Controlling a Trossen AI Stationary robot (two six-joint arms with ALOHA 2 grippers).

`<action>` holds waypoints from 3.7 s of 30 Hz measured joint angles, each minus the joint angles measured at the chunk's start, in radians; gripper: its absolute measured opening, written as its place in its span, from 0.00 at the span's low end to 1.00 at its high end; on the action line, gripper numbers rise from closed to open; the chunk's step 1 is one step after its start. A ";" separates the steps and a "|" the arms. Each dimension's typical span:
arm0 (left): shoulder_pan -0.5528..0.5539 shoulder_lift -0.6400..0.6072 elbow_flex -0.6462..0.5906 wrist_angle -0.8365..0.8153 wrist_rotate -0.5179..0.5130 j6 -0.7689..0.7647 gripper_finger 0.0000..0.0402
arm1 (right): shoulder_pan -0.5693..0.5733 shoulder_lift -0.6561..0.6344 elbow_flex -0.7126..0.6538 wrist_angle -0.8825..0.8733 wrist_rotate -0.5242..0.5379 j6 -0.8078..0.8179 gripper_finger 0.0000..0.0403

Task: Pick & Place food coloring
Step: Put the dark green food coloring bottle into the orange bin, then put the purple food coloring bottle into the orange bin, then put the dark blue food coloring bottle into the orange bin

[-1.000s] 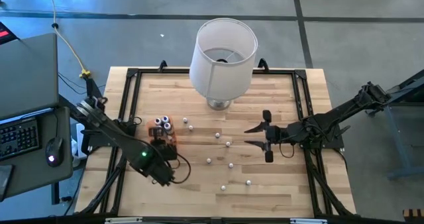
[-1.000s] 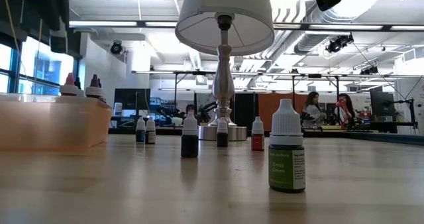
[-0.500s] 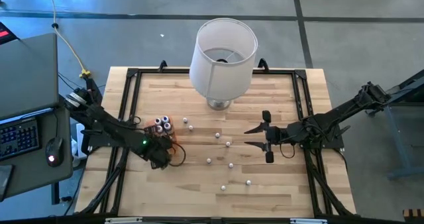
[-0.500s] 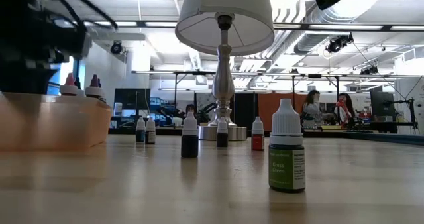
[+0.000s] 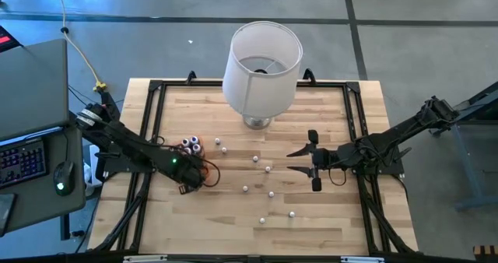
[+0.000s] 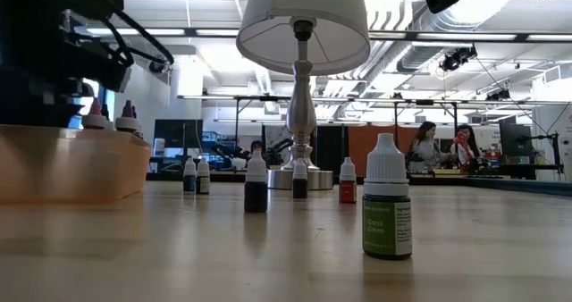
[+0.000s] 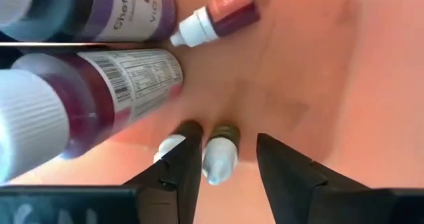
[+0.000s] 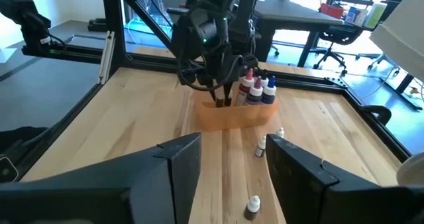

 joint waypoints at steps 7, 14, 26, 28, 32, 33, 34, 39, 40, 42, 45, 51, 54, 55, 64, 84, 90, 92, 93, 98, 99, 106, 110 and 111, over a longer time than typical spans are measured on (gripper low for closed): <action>0.000 -0.003 0.202 -0.226 -0.037 0.003 0.36 | 0.000 0.039 0.000 0.001 0.037 0.026 0.38; 0.000 -0.015 0.420 -0.289 -0.204 0.072 0.36 | -0.014 0.188 0.000 0.031 0.004 -0.044 0.37; 0.000 -0.015 0.513 -0.237 -0.268 0.131 0.36 | -0.205 0.603 0.064 0.403 -0.413 -0.082 0.37; 0.000 -0.015 0.513 -0.237 -0.268 0.131 0.36 | -0.224 0.679 0.113 0.412 -0.466 -0.057 0.37; 0.000 -0.015 0.513 -0.233 -0.273 0.130 0.36 | -0.231 0.833 0.228 0.396 -0.516 -0.047 0.37; 0.000 -0.015 0.513 -0.228 -0.276 0.124 0.36 | -0.231 0.864 0.258 0.381 -0.535 -0.043 0.37; 0.000 -0.015 0.513 -0.220 -0.277 0.117 0.36 | -0.231 0.891 0.286 0.355 -0.562 -0.041 0.37; 0.000 -0.015 0.512 -0.199 -0.272 0.108 0.36 | -0.231 0.983 0.407 0.218 -0.606 -0.041 0.36; 0.000 -0.015 0.512 -0.199 -0.272 0.108 0.36 | -0.231 0.995 0.425 0.196 -0.590 -0.041 0.35; 0.000 -0.015 0.512 -0.198 -0.271 0.108 0.36 | -0.231 1.020 0.447 0.179 -0.574 -0.041 0.34; 0.000 -0.015 0.512 -0.198 -0.272 0.107 0.36 | -0.232 1.042 0.464 0.175 -0.581 -0.037 0.31; 0.000 -0.015 0.512 -0.199 -0.356 0.104 0.36 | -0.236 1.041 0.453 0.174 -0.585 -0.016 0.19; 0.000 -0.032 0.512 -0.213 -0.407 0.104 0.36 | -0.238 1.041 0.454 0.224 -0.567 -0.004 0.16; 0.000 -0.038 0.512 -0.215 -0.424 0.104 0.36 | -0.238 1.042 0.453 0.267 -0.550 0.009 0.16; 0.014 -0.070 0.512 -0.215 -0.611 0.130 0.36 | -0.237 1.057 0.565 0.586 -0.239 0.035 0.19; 0.013 -0.113 0.515 -0.193 -0.716 0.130 0.36 | -0.303 1.502 1.296 0.048 -0.229 -0.001 0.19; 0.013 -0.113 0.515 -0.192 -0.719 0.130 0.36 | -0.324 1.507 1.293 0.041 -0.305 -0.001 0.26; 0.013 -0.113 0.515 -0.193 -0.720 0.130 0.36 | -0.325 1.507 1.293 0.043 -0.314 -0.001 0.28; 0.013 -0.113 0.515 -0.192 -0.720 0.130 0.36 | -0.326 1.507 1.293 0.047 -0.314 -0.004 0.29; 0.013 -0.113 0.515 -0.192 -0.716 0.129 0.36 | -0.326 1.501 1.293 0.047 -0.314 -0.008 0.32; 0.013 -0.113 0.515 -0.192 -0.716 0.128 0.36 | -0.324 1.491 1.292 0.026 -0.314 -0.009 0.33; 0.012 -0.114 0.518 -0.186 -0.701 0.078 0.36 | -0.304 1.324 1.293 -0.310 -0.295 -0.098 0.33; 0.005 -0.132 0.525 -0.240 -0.689 0.073 0.36 | -0.287 1.185 1.293 -0.698 -0.183 -0.115 0.33; 0.007 -0.142 0.525 -0.256 -0.691 0.060 0.36 | -0.283 1.146 1.293 -0.791 -0.141 -0.087 0.33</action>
